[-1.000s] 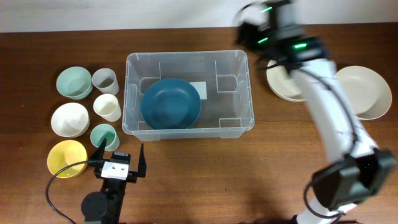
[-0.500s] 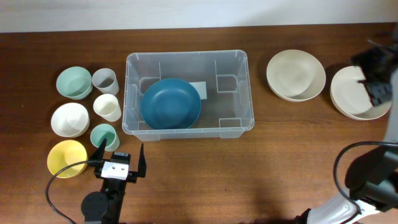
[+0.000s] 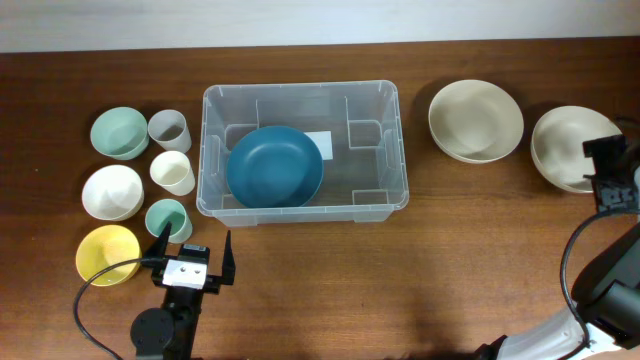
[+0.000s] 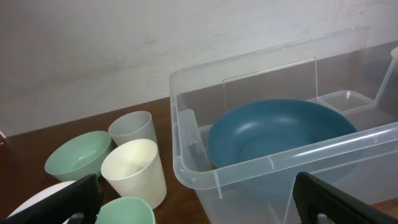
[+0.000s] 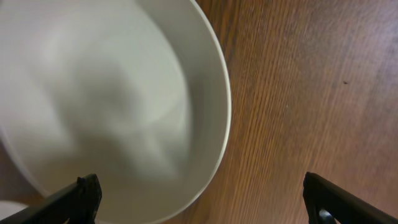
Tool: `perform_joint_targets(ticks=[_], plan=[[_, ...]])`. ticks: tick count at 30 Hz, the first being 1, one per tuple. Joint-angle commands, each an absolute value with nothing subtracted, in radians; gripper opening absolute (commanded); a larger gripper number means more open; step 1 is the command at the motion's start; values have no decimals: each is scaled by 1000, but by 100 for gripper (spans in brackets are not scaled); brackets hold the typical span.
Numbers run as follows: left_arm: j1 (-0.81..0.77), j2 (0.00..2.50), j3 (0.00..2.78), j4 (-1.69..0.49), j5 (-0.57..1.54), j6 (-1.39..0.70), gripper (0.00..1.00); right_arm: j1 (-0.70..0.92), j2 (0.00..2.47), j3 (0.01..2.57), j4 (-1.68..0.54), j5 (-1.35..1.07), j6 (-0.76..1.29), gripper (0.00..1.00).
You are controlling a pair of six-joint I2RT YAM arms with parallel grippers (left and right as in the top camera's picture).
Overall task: Pack container
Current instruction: 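Move the right gripper to the far-right cream bowl and grasp its rim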
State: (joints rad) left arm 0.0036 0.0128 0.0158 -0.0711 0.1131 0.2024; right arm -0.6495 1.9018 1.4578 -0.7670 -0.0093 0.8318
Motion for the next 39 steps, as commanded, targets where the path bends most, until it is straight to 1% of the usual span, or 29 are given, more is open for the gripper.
perform_joint_targets(ticks=[1, 18, 33, 39], plan=[[10, 6, 10, -71, 117, 218, 100, -656, 1909, 1413, -723, -19, 785, 99], [10, 6, 10, -72, 116, 218, 100, -656, 2018, 1412, -627, -18, 713, 99], [10, 6, 10, -72, 117, 218, 100, -656, 2066, 1412, -582, -11, 710, 100], [9, 6, 10, -72, 117, 218, 100, -656, 2079, 1412, -570, -6, 702, 89]])
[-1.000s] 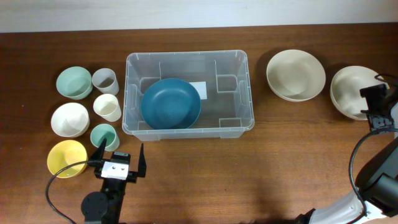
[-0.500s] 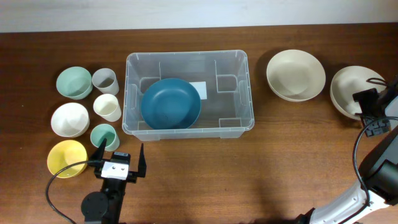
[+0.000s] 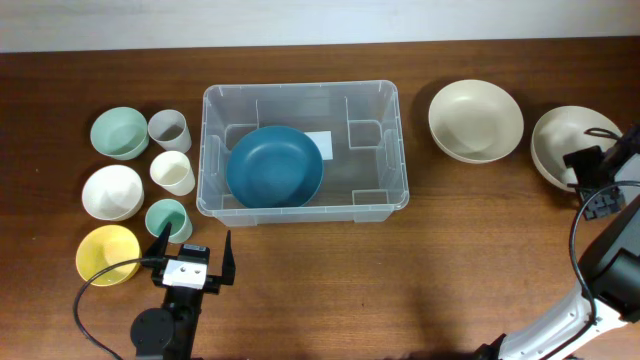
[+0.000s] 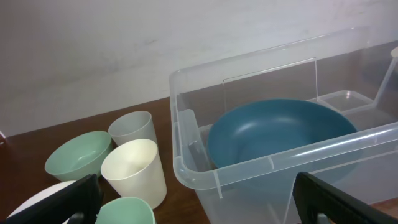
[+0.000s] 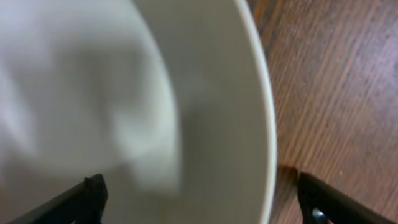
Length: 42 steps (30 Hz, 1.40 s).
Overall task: Pack container
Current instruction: 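Move the right gripper to the far-right cream bowl and grasp its rim, then lift the cream bowl and carry it left over the container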
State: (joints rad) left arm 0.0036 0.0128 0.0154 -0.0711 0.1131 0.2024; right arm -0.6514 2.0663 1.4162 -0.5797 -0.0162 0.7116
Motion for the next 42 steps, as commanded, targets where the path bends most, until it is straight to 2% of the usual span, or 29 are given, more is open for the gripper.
perform_joint_targets(ticks=[1, 4, 13, 17, 20, 33, 42], plan=[[9, 6, 10, -71, 117, 218, 100, -656, 2079, 1412, -568, -6, 702, 87], [10, 6, 10, -71, 117, 218, 100, -656, 2079, 1412, -562, -6, 702, 78], [10, 6, 10, -71, 116, 218, 100, -656, 2079, 1412, -562, 23, 703, 30], [9, 6, 10, -72, 117, 218, 100, -661, 2079, 1412, -562, 24, 712, 19], [9, 6, 10, -71, 117, 218, 100, -678, 2079, 1412, -561, 23, 714, 4], [10, 6, 10, -71, 117, 218, 100, -806, 2012, 1522, -640, -12, 676, 4], [9, 6, 10, -71, 117, 218, 100, -813, 1836, 1681, -669, -470, 638, 4]])
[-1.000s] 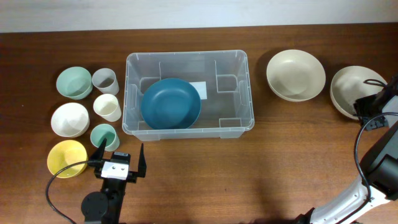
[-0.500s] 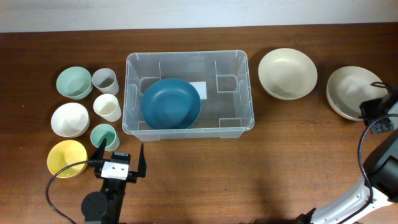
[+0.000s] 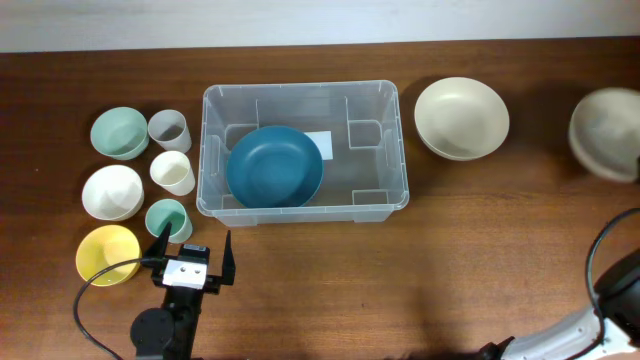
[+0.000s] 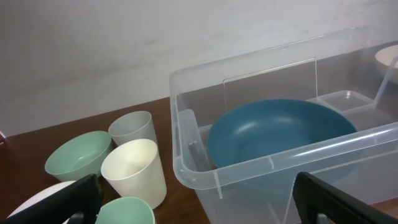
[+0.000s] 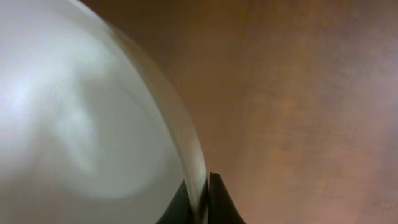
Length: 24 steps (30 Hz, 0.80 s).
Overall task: Pack container
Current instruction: 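Lift the cream bowl and carry it left over the container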
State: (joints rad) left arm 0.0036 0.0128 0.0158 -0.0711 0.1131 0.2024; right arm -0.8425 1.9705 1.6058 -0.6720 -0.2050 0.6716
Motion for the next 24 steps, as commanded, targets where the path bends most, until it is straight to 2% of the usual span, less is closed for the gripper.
perform_joint_targets(ticks=[1, 6, 11, 19, 24], plan=[[9, 6, 10, -72, 117, 218, 100, -800, 1817, 1687, -670, -514, 626, 4], [9, 6, 10, -72, 117, 218, 100, -652, 1699, 1689, -727, -690, 522, 4], [9, 6, 10, -72, 117, 218, 100, -381, 1655, 1689, -806, -720, 395, 4], [9, 6, 10, -72, 117, 218, 100, 79, 1764, 1687, -788, -406, 430, 4], [9, 6, 10, -72, 117, 218, 100, 268, 1864, 1687, -750, -395, 455, 4]])
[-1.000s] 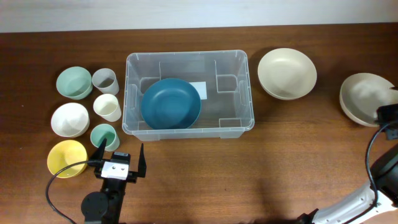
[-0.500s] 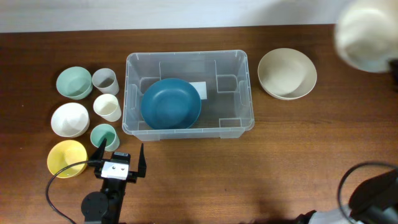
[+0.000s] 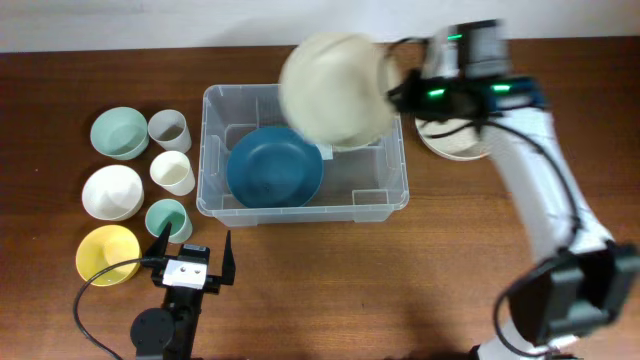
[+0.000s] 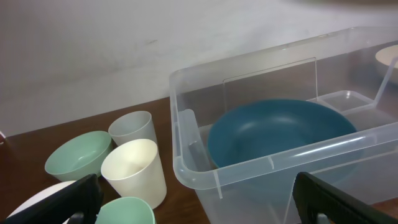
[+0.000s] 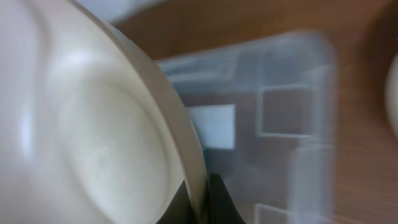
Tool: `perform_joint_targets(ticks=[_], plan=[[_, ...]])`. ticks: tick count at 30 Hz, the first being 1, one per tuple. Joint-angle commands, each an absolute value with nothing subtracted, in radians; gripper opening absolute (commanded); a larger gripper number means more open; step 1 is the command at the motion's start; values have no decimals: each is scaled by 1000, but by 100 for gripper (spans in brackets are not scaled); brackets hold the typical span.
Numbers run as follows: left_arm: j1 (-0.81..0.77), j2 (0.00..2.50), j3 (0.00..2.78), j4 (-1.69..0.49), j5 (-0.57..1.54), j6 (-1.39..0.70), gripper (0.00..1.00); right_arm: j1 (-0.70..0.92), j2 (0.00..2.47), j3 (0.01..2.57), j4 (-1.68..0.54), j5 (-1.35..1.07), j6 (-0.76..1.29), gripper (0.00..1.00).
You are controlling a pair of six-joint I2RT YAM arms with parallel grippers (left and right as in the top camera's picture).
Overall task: Pack container
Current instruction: 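Lift the cream bowl and carry it left over the container, then lower the cream bowl onto the blue bowl and open the right gripper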
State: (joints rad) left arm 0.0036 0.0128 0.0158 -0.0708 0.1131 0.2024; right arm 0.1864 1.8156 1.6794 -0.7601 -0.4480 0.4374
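A clear plastic container stands mid-table with a dark blue bowl in its left half. My right gripper is shut on the rim of a cream bowl, held tilted in the air over the container's back right part. In the right wrist view the fingertips pinch the bowl above the container. My left gripper rests open near the front left, facing the container and the blue bowl.
A second cream bowl sits right of the container, partly under my right arm. Left of the container stand a green bowl, grey cup, cream cup, white bowl, teal cup and yellow bowl.
My right gripper, with the cream bowl in it, was raised at the table's far right; it now holds the bowl over the container. The left arm has not moved.
My right gripper was open over the far-right cream bowl, then open down at its rim. Then it was shut on the rim with the bowl lifted, and the other cream bowl had shifted slightly left. Now the held bowl hangs over the container.
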Motion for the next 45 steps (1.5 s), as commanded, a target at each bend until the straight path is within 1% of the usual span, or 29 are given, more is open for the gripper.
perform_joint_targets(ticks=[1, 7, 11, 34, 45], plan=[[10, 6, 10, -71, 117, 218, 100, 286, 1874, 1687, -748, -395, 463, 4], [9, 6, 10, -72, 117, 218, 100, 398, 1962, 1687, -748, -408, 492, 4], [9, 6, 10, -72, 117, 218, 100, 436, 2008, 1687, -744, -410, 507, 4], [9, 6, 10, -72, 117, 218, 100, 452, 2129, 1687, -722, -407, 511, 4], [9, 6, 10, -72, 116, 218, 100, 452, 2135, 1687, -718, -406, 510, 4]])
